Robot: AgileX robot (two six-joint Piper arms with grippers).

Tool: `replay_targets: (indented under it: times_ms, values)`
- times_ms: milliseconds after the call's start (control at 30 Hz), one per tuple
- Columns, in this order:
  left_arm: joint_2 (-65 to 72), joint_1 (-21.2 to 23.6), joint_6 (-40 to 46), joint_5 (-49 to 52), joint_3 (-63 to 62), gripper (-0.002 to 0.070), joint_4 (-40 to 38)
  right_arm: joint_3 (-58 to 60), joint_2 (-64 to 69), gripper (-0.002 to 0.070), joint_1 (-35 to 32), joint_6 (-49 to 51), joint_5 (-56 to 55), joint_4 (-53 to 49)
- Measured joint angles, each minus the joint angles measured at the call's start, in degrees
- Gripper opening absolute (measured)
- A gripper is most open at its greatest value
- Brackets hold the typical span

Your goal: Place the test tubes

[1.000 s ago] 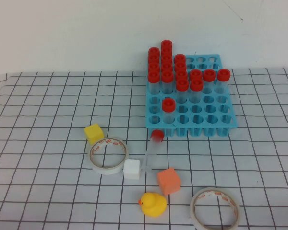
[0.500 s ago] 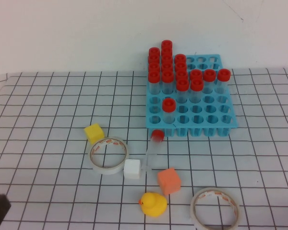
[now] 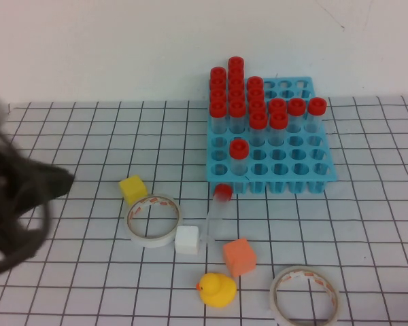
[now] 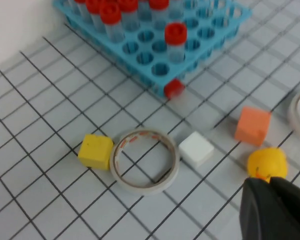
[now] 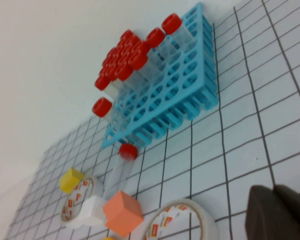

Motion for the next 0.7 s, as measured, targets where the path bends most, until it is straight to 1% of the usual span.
replay_targets:
  times_ms: [100,267,300,367,467,567,667,700]
  values:
    - [7.6,-6.1,-0.7,-0.5,-3.7,-0.0001,6.7,0.0,0.0,-0.0001,0.0,-0.7,1.0,0.0]
    - [17.9,-17.8,-10.6,0.2,-10.2,-0.0001,22.7,0.0,0.0,-0.0001,0.0,-0.9,1.1,0.0]
    - [22.2,-22.3,-14.2,1.4,-12.9,-0.0001,27.8,0.0,0.0,-0.0001,0.0,-1.1,1.1,0.0]
    - [26.0,-26.0,-17.0,2.5,-15.4,-0.0001,31.1,0.0,0.0,-0.0001,0.0,-1.6,1.1,0.0]
    - [32.1,-29.5,-20.3,3.7,-19.1,-0.0001,34.6,0.0,0.0,-0.0001,0.0,-1.9,1.2,0.0]
    - [38.0,-31.3,-22.5,4.6,-22.8,0.0006,35.2,0.0,0.0,-0.0001,0.0,-2.0,1.3,0.0]
    - [43.7,-31.8,-24.7,6.8,-27.2,0.0055,34.8,0.0,0.0,-0.0001,0.0,-2.0,1.3,0.0]
    - [45.6,-31.8,-25.3,7.8,-28.6,0.0089,34.7,0.0,0.0,-0.0001,0.0,-2.1,1.3,0.0]
